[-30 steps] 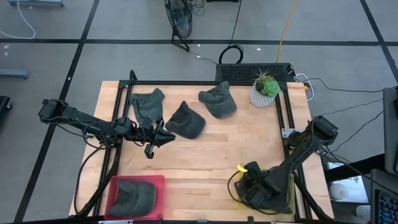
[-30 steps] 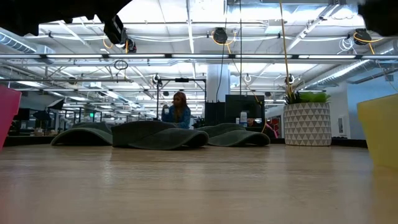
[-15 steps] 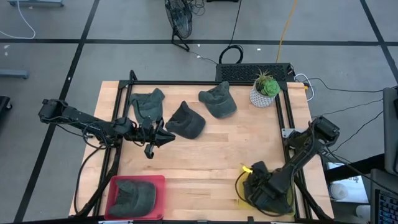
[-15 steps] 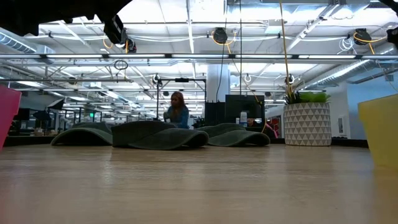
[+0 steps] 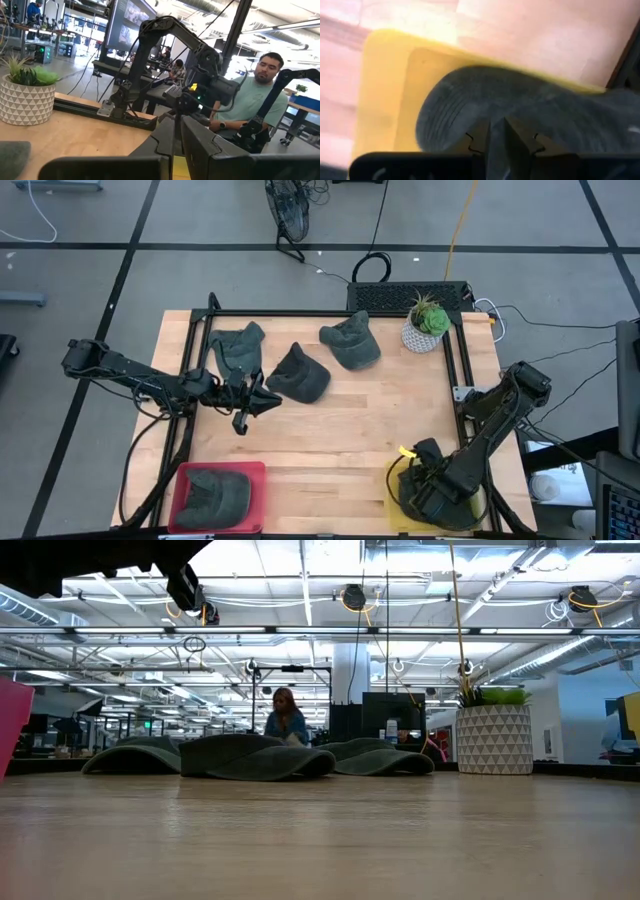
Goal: Pick & Place hat
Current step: Put the black cap into the yellow bin
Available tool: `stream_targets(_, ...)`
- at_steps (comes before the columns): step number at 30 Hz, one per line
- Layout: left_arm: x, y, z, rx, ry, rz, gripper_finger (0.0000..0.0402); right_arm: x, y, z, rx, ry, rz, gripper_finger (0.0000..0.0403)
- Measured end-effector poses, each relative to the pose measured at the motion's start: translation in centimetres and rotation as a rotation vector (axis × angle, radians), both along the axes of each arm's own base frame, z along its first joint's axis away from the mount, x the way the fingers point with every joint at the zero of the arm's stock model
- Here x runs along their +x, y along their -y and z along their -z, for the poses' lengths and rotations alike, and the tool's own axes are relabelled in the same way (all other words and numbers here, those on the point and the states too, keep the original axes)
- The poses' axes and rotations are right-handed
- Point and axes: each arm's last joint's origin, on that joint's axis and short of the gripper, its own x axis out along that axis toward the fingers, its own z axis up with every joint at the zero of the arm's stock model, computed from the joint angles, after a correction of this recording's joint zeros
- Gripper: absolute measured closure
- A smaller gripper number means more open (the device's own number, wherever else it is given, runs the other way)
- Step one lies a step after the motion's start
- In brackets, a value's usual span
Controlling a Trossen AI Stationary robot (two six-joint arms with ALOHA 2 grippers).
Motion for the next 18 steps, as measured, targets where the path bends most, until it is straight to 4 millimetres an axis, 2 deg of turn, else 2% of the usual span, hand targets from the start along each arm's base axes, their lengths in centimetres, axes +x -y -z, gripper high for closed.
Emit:
stream_targets(9, 0.0, 0.0, 0.1, 0.0, -0.011, 0.001, 0.0364, -2.3, -2.1, -0.2, 0.107, -0.063, 0.036, 0.0362)
stream_targets(16, 0.0, 0.0, 0.1, -0.002, -0.01, 0.001, 0.0364, -3.4, -1.8, 0.3, 0.033, -0.119, 0.019, 0.0362)
stream_targets(18, 0.0, 0.0, 0.1, -0.002, -0.01, 0.001, 0.0364, -3.5, -1.6, -0.1, 0.025, -0.14, 0.011, 0.0362)
